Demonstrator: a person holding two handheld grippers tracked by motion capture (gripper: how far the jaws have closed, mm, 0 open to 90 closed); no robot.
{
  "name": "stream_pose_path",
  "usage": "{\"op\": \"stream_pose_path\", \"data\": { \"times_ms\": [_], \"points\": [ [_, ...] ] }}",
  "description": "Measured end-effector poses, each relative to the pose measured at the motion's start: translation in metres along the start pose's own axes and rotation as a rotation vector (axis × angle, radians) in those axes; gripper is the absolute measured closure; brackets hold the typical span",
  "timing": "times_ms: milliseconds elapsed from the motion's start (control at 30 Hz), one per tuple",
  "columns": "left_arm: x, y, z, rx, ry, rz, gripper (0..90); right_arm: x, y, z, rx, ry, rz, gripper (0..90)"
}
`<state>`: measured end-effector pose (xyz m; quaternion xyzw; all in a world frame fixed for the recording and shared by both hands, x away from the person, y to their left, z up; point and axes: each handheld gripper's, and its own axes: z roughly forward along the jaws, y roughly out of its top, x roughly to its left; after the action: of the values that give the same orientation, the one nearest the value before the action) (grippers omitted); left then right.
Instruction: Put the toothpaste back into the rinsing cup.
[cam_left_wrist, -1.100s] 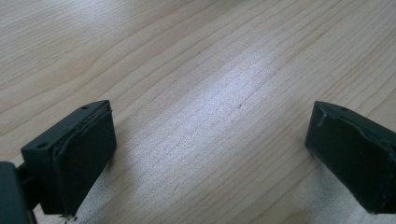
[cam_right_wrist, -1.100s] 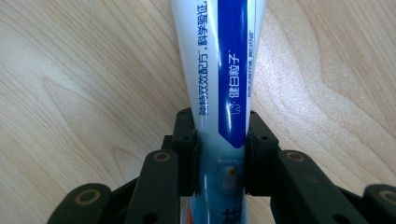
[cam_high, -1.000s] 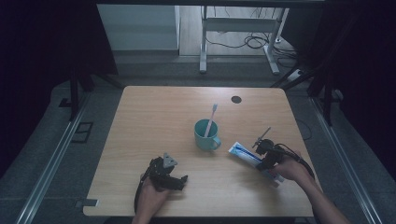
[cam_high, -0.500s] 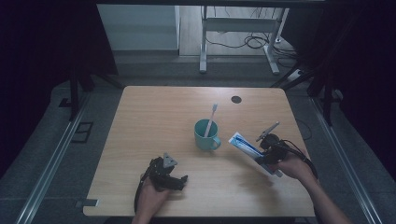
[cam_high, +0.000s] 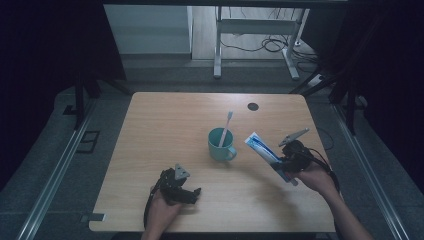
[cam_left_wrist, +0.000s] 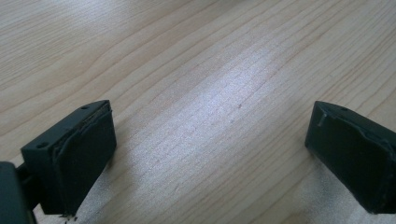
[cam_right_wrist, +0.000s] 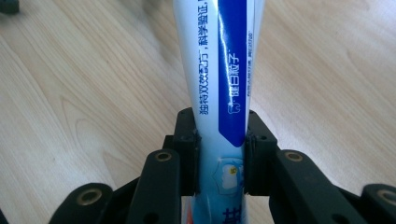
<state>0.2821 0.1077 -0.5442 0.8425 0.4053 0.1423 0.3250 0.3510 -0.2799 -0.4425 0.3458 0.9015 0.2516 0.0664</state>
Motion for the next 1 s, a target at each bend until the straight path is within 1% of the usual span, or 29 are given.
{"op": "stream_pose_path", "data": {
  "times_ms": [67, 100, 133, 233, 267, 300, 367, 400, 533, 700, 733, 767, 833, 1000],
  "points": [
    [0.000, 0.000, 0.000, 0.000, 0.000, 0.000, 1.9, 0.000, 0.000, 0.000, -0.011, -0.002, -0.001, 71.2],
    [0.000, 0.000, 0.000, -0.001, 0.000, -0.001, 1.9, 0.000, 0.001, -0.002, -0.032, -0.003, 0.003, 71.2],
    [0.000, 0.000, 0.000, -0.001, 0.000, -0.001, 1.9, 0.000, 0.001, -0.002, -0.032, -0.003, 0.003, 71.2],
    [0.000, 0.000, 0.000, 0.002, 0.000, 0.002, 1.9, 0.001, 0.002, -0.004, -0.083, 0.001, 0.005, 71.2],
    [0.000, 0.000, 0.000, 0.002, 0.000, 0.002, 1.9, 0.001, 0.002, -0.004, -0.083, 0.001, 0.005, 71.2],
    [0.000, 0.000, 0.000, 0.001, 0.000, 0.001, 1.9, 0.002, 0.003, -0.006, -0.102, 0.002, 0.004, 71.2],
    [0.000, 0.000, 0.000, -0.001, 0.000, -0.002, 1.9, 0.002, 0.004, -0.006, -0.111, 0.004, 0.002, 71.3],
    [0.000, 0.000, 0.000, -0.003, 0.001, -0.003, 1.9, 0.003, 0.005, -0.007, -0.131, 0.007, 0.004, 71.2],
    [0.000, 0.000, 0.000, -0.002, 0.001, 0.005, 1.9, 0.005, 0.010, -0.009, -0.182, 0.016, 0.002, 71.2],
    [0.000, 0.000, 0.000, -0.002, 0.001, 0.004, 1.9, 0.008, 0.016, -0.011, -0.245, 0.020, 0.003, 71.2],
    [0.000, 0.000, 0.000, -0.002, 0.001, 0.004, 1.9, 0.008, 0.016, -0.011, -0.245, 0.020, 0.003, 71.2],
    [0.000, 0.000, 0.000, -0.003, 0.001, 0.004, 1.9, 0.010, 0.019, -0.011, -0.264, 0.019, 0.003, 71.2],
    [0.000, 0.000, 0.000, -0.002, 0.001, 0.004, 1.9, 0.011, 0.021, -0.012, -0.286, 0.023, 0.000, 71.2],
    [0.000, 0.000, 0.000, -0.002, 0.001, 0.004, 1.9, 0.014, 0.028, -0.011, -0.325, 0.026, 0.003, 71.2]
  ]
}}
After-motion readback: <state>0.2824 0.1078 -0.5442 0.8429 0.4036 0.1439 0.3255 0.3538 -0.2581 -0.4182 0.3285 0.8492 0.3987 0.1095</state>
